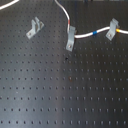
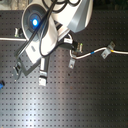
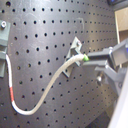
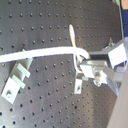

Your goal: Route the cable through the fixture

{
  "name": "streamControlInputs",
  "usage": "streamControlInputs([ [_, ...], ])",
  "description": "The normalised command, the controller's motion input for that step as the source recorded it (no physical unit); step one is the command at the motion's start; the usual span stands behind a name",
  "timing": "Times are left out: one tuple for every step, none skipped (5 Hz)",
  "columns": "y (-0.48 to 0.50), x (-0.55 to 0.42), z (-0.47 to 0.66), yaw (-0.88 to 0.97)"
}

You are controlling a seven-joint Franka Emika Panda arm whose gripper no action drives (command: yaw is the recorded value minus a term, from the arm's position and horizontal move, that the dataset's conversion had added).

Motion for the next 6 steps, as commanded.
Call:
streamControlInputs([
  [0.309, -0.043, 0.3, 0.08],
  [0.372, -0.132, 0.36, 0.49],
  [0.347, 0.012, 0.31, 0.51],
  [0.316, 0.042, 0.25, 0.55],
  [0.308, 0.035, 0.21, 0.58],
  [0.3, 0.076, 0.22, 0.58],
])
